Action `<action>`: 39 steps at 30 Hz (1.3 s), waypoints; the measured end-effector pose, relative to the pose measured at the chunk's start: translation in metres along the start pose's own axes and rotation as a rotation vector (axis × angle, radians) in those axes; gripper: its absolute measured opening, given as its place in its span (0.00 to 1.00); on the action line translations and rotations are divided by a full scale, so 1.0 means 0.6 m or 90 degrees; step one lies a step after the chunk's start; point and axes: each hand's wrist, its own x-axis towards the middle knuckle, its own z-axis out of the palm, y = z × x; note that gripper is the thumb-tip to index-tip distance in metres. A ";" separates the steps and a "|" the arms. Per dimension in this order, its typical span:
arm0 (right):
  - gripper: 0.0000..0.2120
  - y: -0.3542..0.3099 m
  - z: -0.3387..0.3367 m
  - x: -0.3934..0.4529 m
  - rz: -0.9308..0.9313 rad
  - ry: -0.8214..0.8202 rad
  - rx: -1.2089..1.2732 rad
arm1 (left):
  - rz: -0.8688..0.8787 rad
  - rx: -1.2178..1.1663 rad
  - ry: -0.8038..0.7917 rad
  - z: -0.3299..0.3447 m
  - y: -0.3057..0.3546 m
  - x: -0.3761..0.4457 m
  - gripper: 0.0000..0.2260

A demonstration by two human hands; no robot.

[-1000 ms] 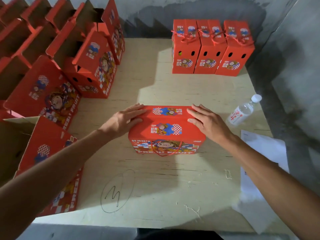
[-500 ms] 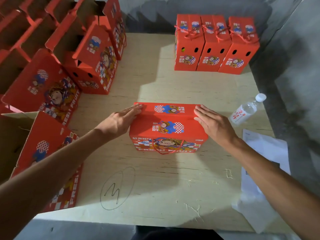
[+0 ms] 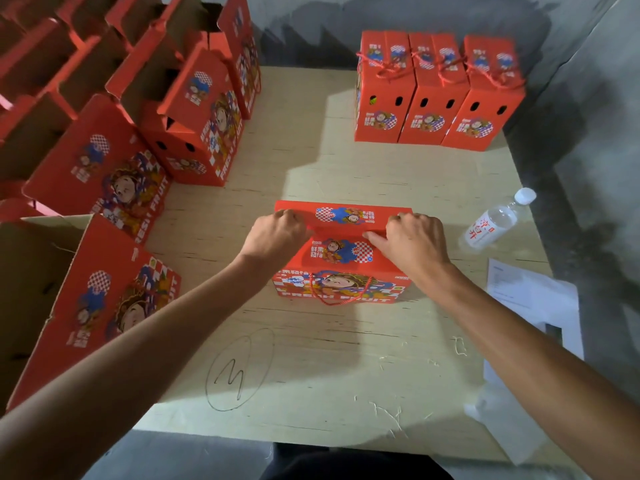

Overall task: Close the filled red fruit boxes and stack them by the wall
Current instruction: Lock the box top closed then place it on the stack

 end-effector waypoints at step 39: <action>0.10 0.105 0.053 -0.076 -0.120 0.138 0.395 | 0.021 -0.342 0.121 0.080 -0.057 -0.058 0.13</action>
